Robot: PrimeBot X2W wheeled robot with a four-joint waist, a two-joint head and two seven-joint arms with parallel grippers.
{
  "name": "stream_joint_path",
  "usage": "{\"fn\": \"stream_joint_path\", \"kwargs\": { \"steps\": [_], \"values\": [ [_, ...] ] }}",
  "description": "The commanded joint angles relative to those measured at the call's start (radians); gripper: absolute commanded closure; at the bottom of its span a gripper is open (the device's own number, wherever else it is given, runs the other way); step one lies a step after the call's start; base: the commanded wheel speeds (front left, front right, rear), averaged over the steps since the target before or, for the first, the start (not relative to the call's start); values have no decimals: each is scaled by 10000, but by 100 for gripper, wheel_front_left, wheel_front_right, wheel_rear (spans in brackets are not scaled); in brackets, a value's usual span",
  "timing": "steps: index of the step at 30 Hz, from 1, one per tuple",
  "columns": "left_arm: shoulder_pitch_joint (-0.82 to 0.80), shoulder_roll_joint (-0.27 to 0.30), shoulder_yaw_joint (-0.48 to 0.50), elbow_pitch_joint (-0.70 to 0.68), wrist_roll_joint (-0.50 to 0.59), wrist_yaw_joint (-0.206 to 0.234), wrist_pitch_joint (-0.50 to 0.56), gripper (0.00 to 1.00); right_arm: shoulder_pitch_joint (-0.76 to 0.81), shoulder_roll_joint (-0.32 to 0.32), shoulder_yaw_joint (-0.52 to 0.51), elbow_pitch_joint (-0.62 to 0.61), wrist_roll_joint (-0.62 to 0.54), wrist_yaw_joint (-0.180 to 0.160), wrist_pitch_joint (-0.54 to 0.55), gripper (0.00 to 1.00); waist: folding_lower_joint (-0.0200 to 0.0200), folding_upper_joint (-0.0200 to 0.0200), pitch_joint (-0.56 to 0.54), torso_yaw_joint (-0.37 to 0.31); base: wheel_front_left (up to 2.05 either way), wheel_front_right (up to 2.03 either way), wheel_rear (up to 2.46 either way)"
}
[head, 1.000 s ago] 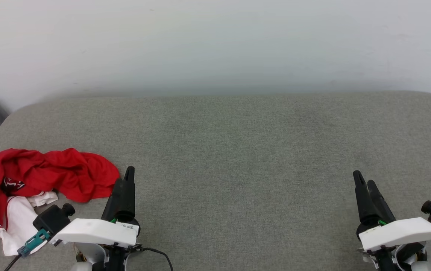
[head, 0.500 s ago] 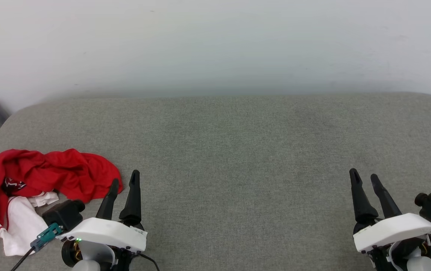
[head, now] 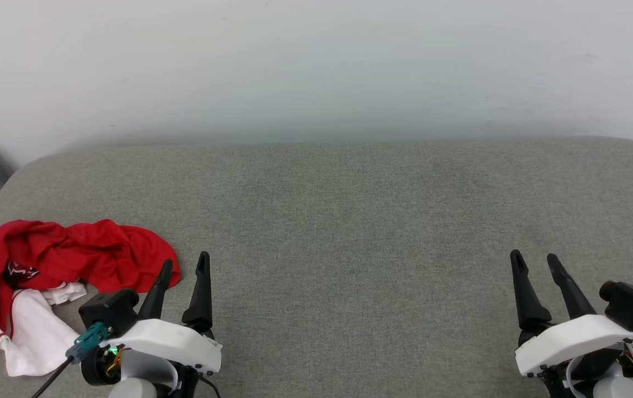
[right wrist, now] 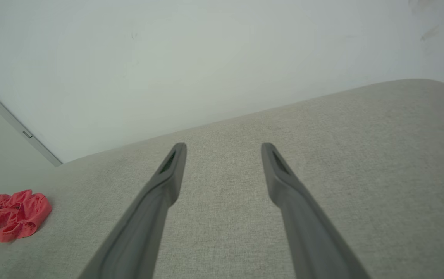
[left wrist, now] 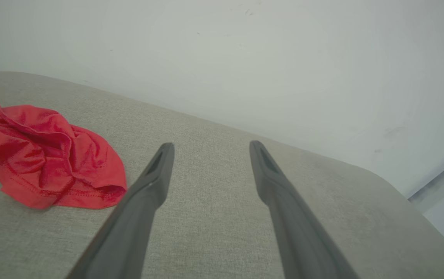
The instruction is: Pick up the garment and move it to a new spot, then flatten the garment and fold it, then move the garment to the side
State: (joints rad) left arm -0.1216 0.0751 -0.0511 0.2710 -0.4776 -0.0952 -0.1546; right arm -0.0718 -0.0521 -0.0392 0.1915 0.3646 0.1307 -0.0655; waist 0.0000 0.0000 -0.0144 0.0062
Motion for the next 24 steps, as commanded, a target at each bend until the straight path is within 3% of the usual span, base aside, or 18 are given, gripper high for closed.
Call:
{"fn": "stream_joint_path", "kwargs": {
  "steps": [1, 24],
  "values": [
    [-195, 48, -14, -50, 220, 43, -96, 0, -19, 19, 1, -144, -240, 0, -31, 0, 0, 0, -2, -2, 0, 0, 0],
    [-377, 93, -99, 282, 2235, 280, -623, 0, -4, 23, 28, -283, -2100, 0, -212, 0, 0, 0, 93, -55, 0, 0, 0]
  ]
}}
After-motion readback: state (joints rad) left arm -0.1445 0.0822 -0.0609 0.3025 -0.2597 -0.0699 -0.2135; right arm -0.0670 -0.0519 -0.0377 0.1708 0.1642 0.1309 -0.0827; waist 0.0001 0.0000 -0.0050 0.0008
